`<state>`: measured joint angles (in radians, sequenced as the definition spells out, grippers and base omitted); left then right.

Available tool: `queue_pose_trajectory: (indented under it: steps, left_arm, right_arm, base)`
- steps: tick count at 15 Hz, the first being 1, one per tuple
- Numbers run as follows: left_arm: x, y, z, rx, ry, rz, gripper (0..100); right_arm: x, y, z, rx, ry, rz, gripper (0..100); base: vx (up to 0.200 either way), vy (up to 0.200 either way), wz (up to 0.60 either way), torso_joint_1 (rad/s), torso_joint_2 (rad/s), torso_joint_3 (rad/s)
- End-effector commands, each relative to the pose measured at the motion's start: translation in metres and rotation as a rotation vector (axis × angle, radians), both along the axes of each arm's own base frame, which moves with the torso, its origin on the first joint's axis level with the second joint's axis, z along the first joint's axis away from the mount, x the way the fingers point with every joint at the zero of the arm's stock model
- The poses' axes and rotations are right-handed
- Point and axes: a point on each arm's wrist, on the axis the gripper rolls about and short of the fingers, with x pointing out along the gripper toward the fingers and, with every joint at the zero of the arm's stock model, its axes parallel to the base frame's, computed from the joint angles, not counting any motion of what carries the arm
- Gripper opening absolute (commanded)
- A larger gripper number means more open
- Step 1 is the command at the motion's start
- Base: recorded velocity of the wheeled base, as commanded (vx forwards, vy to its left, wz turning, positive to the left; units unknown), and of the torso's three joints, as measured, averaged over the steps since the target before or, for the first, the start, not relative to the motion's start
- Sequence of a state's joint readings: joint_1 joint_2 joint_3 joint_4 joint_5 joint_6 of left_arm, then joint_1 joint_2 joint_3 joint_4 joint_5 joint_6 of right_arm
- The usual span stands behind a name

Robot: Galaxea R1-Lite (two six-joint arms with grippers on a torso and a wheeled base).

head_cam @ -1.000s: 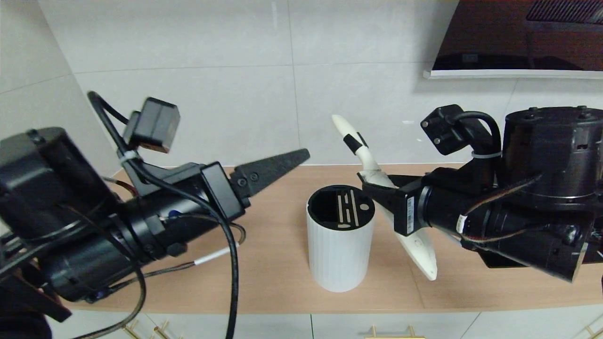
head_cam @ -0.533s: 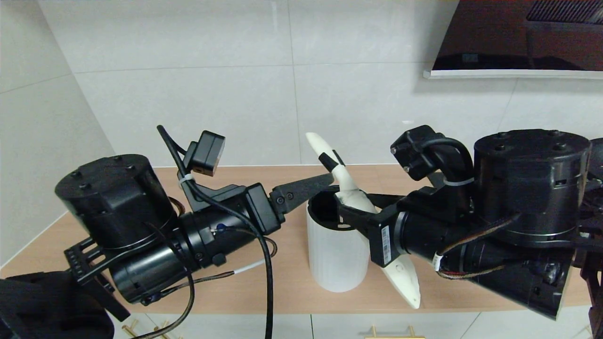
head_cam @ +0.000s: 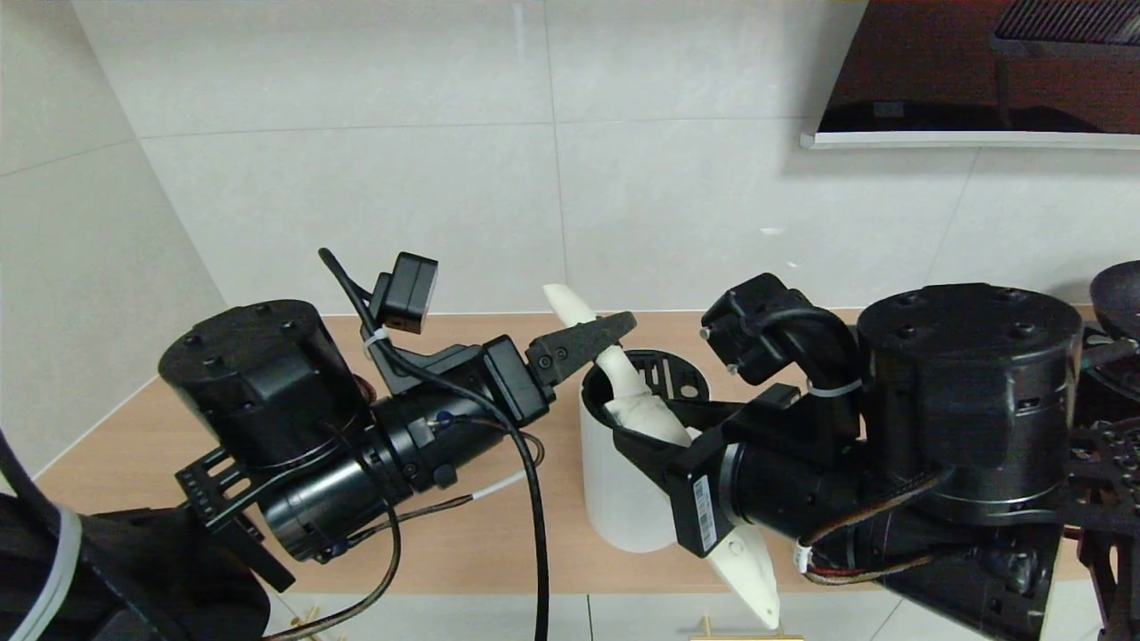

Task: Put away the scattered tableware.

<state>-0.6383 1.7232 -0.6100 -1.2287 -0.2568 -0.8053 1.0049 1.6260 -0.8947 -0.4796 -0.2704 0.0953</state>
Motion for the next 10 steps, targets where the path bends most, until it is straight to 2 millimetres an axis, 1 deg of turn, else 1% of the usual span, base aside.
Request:
queue_pose_trajectory:
  steps: [1, 4, 7, 10]
  left_arm:
    - [0.0024, -0.0017, -0.0040, 0.006, 0.008, 0.001, 100]
    - [0.0046, -0.0029, -0.0071, 0.010, 0.016, 0.015, 100]
    - [0.0104, -0.0059, -0.0054, -0.001, 0.011, 0.062, 100]
    - [0.0112, -0.0063, -0.0049, -0.002, 0.009, 0.073, 100]
  right_arm:
    - [-0.0034, 0.0023, -0.0014, -0.004, 0.002, 0.014, 0]
    - [-0.0064, 0.0051, -0.0033, -0.010, 0.006, 0.028, 0]
    - [-0.0084, 0.0062, -0.0037, -0.012, 0.007, 0.036, 0]
    - [-0.0086, 0.0059, -0.0050, -0.017, 0.008, 0.036, 0]
  base:
    - [0.000, 0.000, 0.00, 0.000, 0.00, 0.000]
    - [0.000, 0.000, 0.00, 0.000, 0.00, 0.000]
    - [0.000, 0.000, 0.00, 0.000, 0.00, 0.000]
    - [0.000, 0.000, 0.00, 0.000, 0.00, 0.000]
